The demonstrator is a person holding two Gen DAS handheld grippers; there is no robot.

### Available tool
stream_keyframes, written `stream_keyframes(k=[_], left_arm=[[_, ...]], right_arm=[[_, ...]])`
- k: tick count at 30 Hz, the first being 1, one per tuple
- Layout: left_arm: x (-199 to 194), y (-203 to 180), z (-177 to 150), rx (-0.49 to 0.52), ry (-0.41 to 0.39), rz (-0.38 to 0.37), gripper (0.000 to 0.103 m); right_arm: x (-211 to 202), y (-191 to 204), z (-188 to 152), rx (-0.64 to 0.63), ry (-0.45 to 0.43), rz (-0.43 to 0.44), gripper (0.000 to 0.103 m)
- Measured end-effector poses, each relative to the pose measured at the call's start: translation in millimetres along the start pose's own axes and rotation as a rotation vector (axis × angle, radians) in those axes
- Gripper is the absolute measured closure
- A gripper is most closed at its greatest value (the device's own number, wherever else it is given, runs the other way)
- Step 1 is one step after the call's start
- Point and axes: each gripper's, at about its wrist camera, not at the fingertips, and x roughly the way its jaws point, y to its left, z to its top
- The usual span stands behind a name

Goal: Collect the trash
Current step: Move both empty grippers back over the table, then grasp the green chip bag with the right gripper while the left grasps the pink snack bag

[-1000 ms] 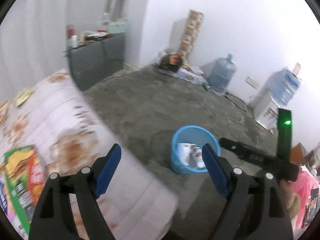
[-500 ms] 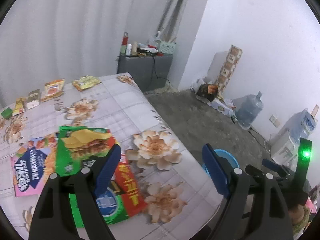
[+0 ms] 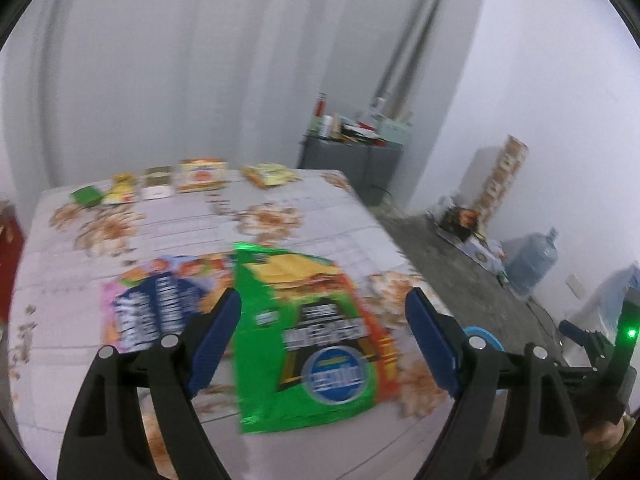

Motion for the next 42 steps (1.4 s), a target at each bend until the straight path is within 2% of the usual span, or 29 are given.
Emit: stream_keyframes(k=[3,7,11,15,18,20,22,24,26,31,34,38,42], left_arm=[[-9.2,25.3,-10.2,-0.051,-0.007,0.034,0.02],[-11.5,49.9,-25.5,-0.093,0.01,0.051,0.02],[-3.1,62.2,-43.0,-0.128,0.047,0.03,0.02],[9.8,54.5,-53.9,-0.107,0.075,-0.014,0.021],[20.8,46.0,-54.8,-0.091,0.086,-0.048,0.029],[30.0,40.1,-52.8,-0.089,0.1,-0.068,0.039],[40.9,32.5,-50.3,-0.064,0.117,-0.042,0.045],[50.8,27.2,-49.7,-0.033,0.135,-0.023,0.05],[61.8,24.2,-50.7,-0.018,0.17,-0.008,0.059],[75.4,31.9,-56.9,-0.062,0.233,-0.023,0.071],[79.4,35.4,-59.5,-0.068,0.254,-0.021,0.074],[82.4,37.7,-64.3,-0.077,0.276,-0.023,0.077],[81.7,37.1,-65.7,-0.078,0.28,-0.023,0.077]], right_arm=[[1.2,10.2,4.0,0.028,-0.001,0.1,0.008],[4.7,31.4,6.2,0.021,0.016,0.185,0.008],[18.5,47.3,8.2,0.059,0.108,0.324,0.008],[37.6,56.3,13.2,0.135,0.195,0.479,0.01],[58.6,58.6,19.0,0.209,0.26,0.584,0.021],[80.5,58.2,22.2,0.286,0.328,0.657,0.028],[104.4,58.0,21.2,0.367,0.411,0.701,0.033],[122.8,58.2,19.7,0.427,0.477,0.742,0.034],[135.3,61.2,19.1,0.46,0.519,0.773,0.037],[156.7,72.2,27.5,0.474,0.558,0.826,0.043],[168.1,81.1,33.1,0.472,0.577,0.861,0.047],[180.0,92.1,33.9,0.479,0.604,0.894,0.06],[182.4,104.3,33.5,0.459,0.62,0.908,0.064]])
